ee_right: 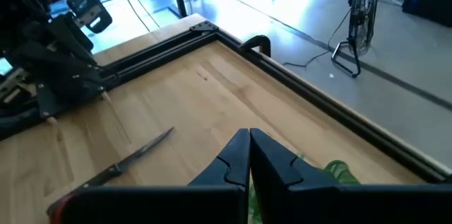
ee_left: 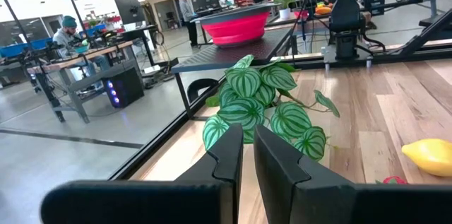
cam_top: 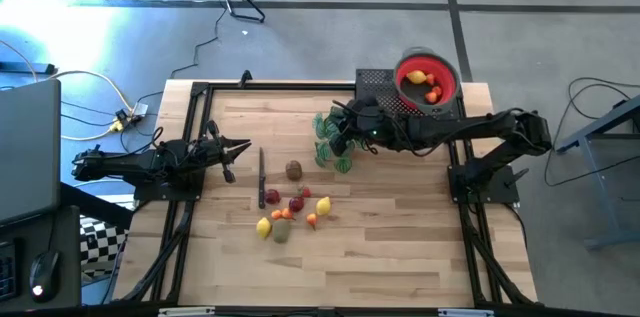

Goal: Pick & Place Fruit
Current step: Put the black knife on the shelf

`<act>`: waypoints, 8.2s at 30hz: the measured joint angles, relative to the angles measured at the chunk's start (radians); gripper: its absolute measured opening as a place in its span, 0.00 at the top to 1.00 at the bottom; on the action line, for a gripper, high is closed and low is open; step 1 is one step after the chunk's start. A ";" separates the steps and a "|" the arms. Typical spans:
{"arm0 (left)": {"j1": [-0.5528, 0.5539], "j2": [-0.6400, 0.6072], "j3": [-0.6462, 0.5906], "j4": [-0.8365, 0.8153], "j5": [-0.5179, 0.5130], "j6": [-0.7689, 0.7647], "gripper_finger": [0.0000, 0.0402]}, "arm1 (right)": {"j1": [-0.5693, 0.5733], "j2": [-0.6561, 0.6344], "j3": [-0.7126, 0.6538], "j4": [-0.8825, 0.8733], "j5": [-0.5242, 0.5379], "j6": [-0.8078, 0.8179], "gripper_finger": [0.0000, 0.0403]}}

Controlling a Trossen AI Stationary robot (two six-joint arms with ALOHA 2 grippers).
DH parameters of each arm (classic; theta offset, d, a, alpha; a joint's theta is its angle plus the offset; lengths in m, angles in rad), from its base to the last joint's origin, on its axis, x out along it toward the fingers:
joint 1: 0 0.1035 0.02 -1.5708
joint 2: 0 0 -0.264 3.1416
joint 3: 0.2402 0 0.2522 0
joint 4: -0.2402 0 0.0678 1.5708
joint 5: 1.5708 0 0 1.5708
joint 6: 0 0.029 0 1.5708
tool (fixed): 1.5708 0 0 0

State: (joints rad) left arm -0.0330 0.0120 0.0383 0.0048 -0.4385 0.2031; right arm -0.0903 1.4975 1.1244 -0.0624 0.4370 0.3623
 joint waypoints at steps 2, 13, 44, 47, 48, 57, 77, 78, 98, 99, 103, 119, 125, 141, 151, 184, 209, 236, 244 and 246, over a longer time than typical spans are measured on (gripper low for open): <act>0.000 0.000 0.000 -0.001 0.000 0.000 0.92 | 0.007 0.000 0.000 0.000 0.000 0.015 0.99; 0.000 0.000 0.000 -0.002 0.001 -0.049 0.92 | 0.048 0.000 0.001 0.078 -0.002 0.000 0.99; 0.000 0.000 -0.002 0.037 0.171 -0.706 0.97 | 0.036 0.000 0.001 0.074 -0.021 -0.079 0.99; 0.000 0.015 -0.001 0.038 0.141 -0.776 0.99 | 0.036 0.000 0.001 0.073 -0.021 -0.085 0.99; 0.000 0.023 -0.001 0.037 0.133 -0.793 0.99 | 0.036 0.000 0.001 0.073 -0.021 -0.095 0.99; -0.002 0.187 -0.001 0.093 0.150 -0.911 1.00 | 0.036 0.000 0.001 0.066 -0.021 -0.106 0.99; -0.211 0.763 0.468 -0.288 0.002 -1.171 1.00 | 0.036 0.000 0.001 0.042 -0.021 -0.185 0.99; -0.211 0.790 0.503 -0.357 0.003 -1.213 1.00 | 0.036 0.000 0.001 0.042 -0.021 -0.189 0.99; -0.211 1.129 0.711 -0.794 0.329 -1.647 1.00 | 0.007 0.000 0.001 0.011 -0.021 -0.238 0.99; -0.211 1.129 0.711 -0.794 0.348 -1.654 1.00 | 0.005 0.000 0.001 0.007 -0.022 -0.237 0.99; -0.211 1.132 0.711 -0.793 0.409 -1.674 1.00 | 0.002 0.000 0.001 -0.002 -0.022 -0.230 0.99; -0.210 1.137 0.711 -0.849 0.457 -1.636 0.79 | 0.003 0.000 0.001 -0.003 -0.022 -0.235 0.99; -0.210 1.157 0.711 -0.862 0.347 -1.698 0.54 | 0.002 0.000 0.001 -0.005 -0.022 -0.254 0.99; -0.210 1.165 0.710 -0.774 0.301 -1.678 0.39 | 0.002 0.000 0.001 -0.044 -0.022 -0.263 0.99; -0.210 1.287 0.710 -0.757 0.319 -1.690 0.39 | 0.002 0.001 0.001 -0.053 -0.022 -0.263 0.99; -0.209 1.508 0.715 -0.650 0.257 -1.726 0.39 | 0.002 0.001 0.001 -0.090 -0.021 -0.262 0.99; -0.209 1.528 0.723 -0.666 0.299 -1.780 0.74 | 0.002 0.001 0.001 -0.092 -0.021 -0.262 0.99; -0.209 1.528 0.725 -0.680 0.302 -1.746 0.81 | 0.002 0.001 0.001 -0.093 -0.021 -0.262 0.99; -0.209 1.528 0.724 -0.680 0.302 -1.746 0.81 | 0.003 0.001 0.001 -0.093 -0.022 -0.262 0.99; -0.209 1.528 0.724 -0.680 0.302 -1.746 0.81 | 0.004 0.001 0.001 -0.093 -0.022 -0.262 0.99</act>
State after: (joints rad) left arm -0.2424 1.5402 0.7628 -0.6750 -0.1368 -1.5425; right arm -0.0868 1.4986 1.1255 -0.1551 0.4152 0.1005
